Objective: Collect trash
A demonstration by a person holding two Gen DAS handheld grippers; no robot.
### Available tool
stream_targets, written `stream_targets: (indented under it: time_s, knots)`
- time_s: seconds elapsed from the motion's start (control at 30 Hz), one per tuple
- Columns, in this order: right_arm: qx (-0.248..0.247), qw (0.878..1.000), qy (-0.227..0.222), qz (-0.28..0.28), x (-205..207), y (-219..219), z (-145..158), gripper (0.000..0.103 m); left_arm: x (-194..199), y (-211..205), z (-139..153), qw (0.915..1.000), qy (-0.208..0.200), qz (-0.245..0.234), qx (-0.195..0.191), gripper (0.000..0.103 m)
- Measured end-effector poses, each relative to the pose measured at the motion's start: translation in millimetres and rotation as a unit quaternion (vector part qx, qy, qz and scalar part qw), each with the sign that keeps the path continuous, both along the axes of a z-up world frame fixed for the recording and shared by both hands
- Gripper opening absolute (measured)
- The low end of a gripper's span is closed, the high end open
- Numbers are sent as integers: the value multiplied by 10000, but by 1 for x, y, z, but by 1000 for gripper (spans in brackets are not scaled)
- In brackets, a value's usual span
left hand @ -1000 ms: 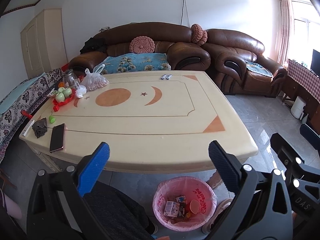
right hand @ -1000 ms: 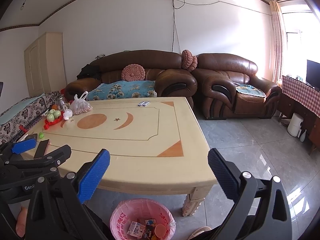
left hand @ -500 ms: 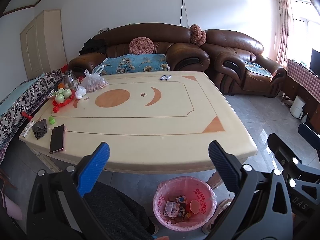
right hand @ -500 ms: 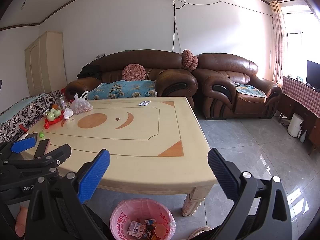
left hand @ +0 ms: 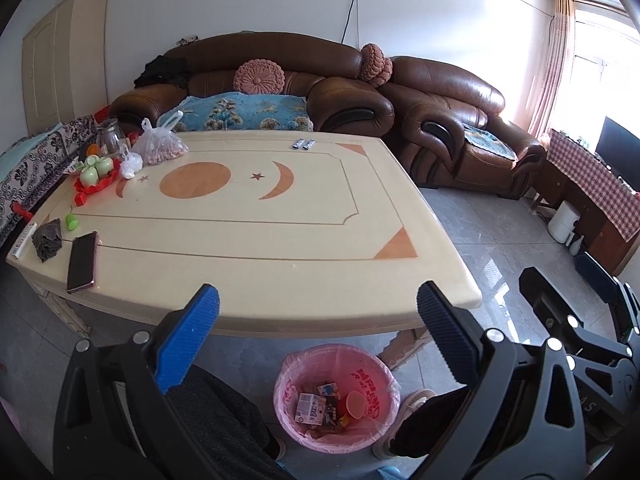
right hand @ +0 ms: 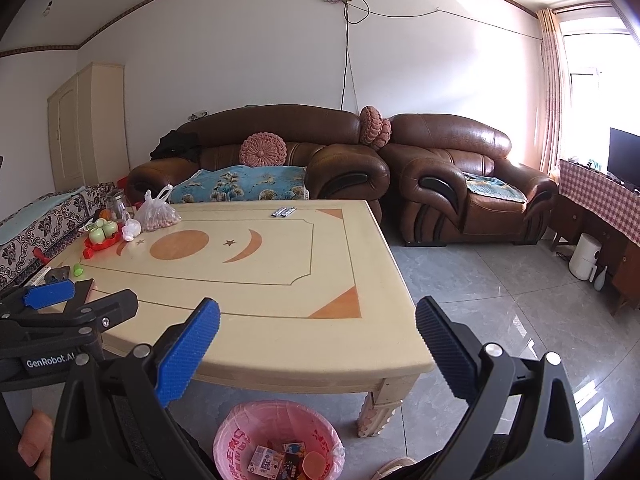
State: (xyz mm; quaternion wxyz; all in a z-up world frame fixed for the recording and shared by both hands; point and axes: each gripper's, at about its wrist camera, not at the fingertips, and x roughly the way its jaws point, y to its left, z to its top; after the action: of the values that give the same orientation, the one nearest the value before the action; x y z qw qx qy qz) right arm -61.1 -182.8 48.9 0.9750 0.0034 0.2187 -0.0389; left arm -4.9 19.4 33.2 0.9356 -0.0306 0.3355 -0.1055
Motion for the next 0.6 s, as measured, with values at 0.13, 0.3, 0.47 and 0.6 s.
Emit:
stream_targets:
  time_s: [0.13, 0.3, 0.47, 0.6]
  knots:
    - [-12, 10000, 1, -8, -1, 0, 1, 96, -1, -2, -1, 9997, -78, 98, 209, 97]
    - [-15, 10000, 18, -10, 1, -1, 1, 96, -3, -3, 2, 9987, -174, 285, 383, 97]
    - [-3, 10000, 25, -14, 2, -3, 2, 96, -7, -2, 5, 9956, -355, 612, 611, 97]
    - [-6, 10000, 4, -12, 2, -3, 2, 96, -9, -3, 8, 9948, -421, 631, 675, 97]
